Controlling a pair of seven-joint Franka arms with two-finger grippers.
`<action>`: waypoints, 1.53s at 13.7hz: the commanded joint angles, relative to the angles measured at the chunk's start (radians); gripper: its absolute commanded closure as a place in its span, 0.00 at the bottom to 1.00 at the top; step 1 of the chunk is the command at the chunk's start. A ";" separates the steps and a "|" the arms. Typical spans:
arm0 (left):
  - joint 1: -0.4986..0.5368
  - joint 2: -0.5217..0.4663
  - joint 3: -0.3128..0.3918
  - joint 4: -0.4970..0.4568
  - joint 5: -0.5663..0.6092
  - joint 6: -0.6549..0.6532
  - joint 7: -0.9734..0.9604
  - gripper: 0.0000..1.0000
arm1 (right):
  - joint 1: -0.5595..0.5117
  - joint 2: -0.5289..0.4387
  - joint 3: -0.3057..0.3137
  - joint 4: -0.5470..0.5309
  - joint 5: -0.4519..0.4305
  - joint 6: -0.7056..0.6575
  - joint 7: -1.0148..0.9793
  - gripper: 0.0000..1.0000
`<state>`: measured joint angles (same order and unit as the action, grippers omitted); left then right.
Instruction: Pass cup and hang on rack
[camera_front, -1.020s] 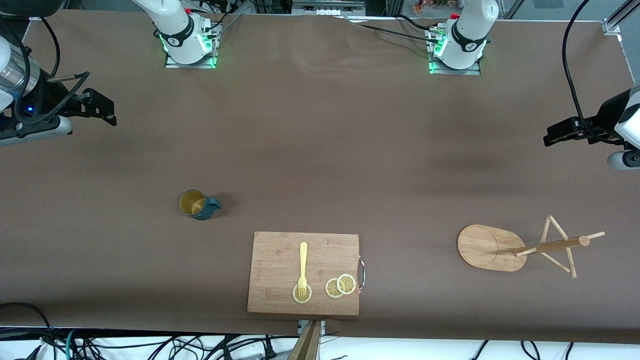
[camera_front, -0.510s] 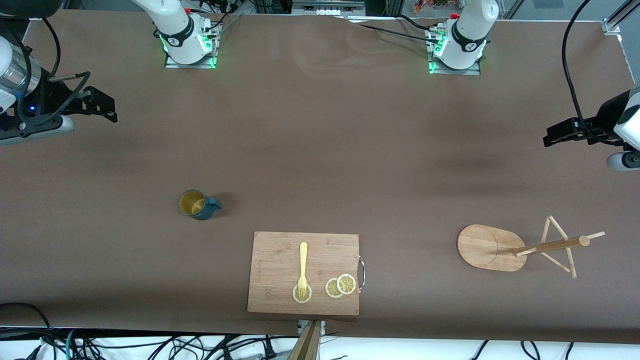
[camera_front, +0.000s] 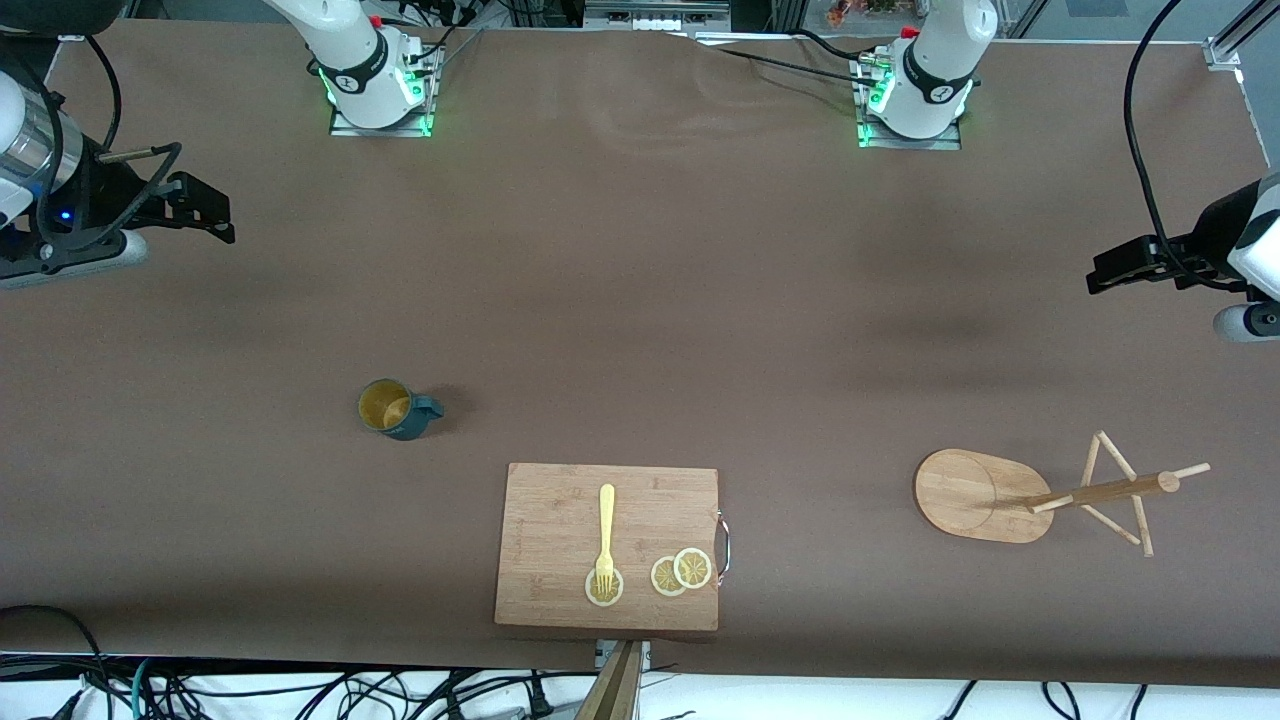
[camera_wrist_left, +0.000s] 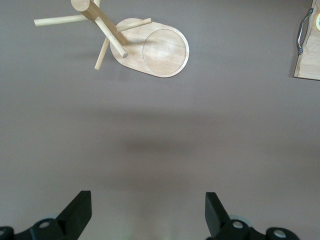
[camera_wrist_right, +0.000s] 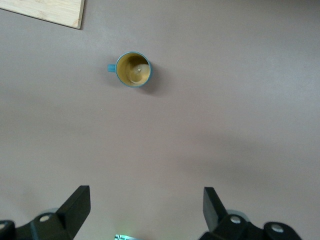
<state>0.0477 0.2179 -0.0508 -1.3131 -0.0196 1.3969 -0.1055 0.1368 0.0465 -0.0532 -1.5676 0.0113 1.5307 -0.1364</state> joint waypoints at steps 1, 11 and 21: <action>0.003 0.015 0.003 0.034 -0.025 -0.007 0.013 0.00 | 0.000 -0.002 0.000 0.018 -0.002 -0.029 0.008 0.00; 0.003 0.015 0.003 0.034 -0.025 -0.007 0.013 0.00 | 0.000 -0.004 0.000 0.017 -0.002 -0.029 0.009 0.00; 0.004 0.015 0.003 0.032 -0.025 -0.007 0.013 0.00 | 0.003 0.076 0.003 -0.110 0.003 0.147 0.015 0.00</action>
<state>0.0481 0.2185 -0.0507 -1.3124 -0.0196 1.3969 -0.1055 0.1368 0.1051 -0.0527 -1.6387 0.0113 1.6194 -0.1356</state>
